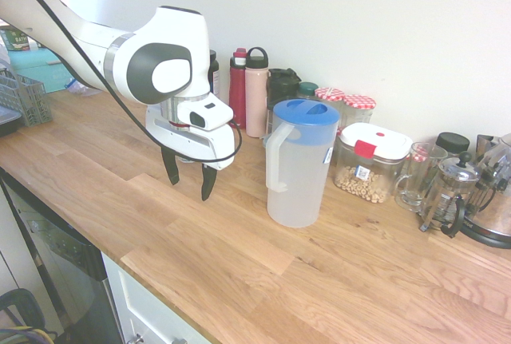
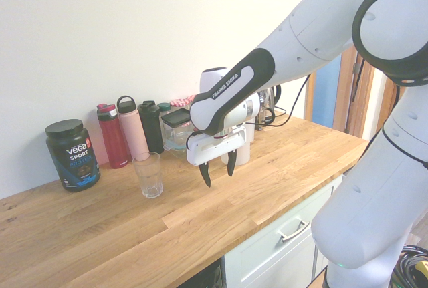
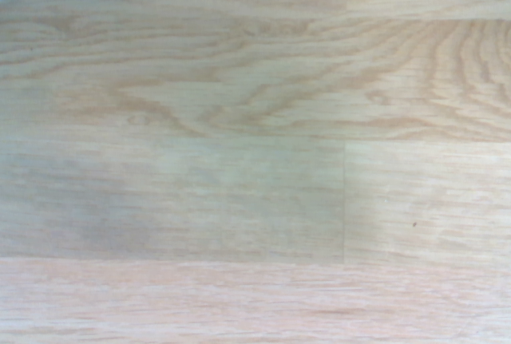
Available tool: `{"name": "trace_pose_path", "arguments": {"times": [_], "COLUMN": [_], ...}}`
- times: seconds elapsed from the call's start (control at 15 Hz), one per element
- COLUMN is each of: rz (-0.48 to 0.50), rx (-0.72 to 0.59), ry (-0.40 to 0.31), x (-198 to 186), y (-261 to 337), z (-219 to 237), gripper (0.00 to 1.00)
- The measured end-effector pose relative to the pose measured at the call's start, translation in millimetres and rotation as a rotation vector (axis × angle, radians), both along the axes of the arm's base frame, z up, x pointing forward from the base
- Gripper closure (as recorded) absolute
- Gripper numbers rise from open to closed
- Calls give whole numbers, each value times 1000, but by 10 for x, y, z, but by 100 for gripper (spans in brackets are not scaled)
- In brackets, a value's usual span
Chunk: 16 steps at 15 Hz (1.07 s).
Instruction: Pour me some water
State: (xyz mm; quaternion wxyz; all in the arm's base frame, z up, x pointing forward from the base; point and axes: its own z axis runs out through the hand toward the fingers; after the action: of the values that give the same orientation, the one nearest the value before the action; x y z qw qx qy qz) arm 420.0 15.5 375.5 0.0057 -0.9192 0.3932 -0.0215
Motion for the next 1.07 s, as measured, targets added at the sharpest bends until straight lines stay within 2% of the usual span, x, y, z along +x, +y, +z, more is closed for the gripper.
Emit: {"name": "trace_pose_path", "arguments": {"times": [0.27, 0.47, 1.07], "rz": [-5, -15, -56], "rx": [5, 5, 25], "ry": [-25, -49, -133], "x": [-3, -77, -263], "y": [2, -35, -577], "z": [83, 345, 1812], "gripper": [0, 0, 0]}}
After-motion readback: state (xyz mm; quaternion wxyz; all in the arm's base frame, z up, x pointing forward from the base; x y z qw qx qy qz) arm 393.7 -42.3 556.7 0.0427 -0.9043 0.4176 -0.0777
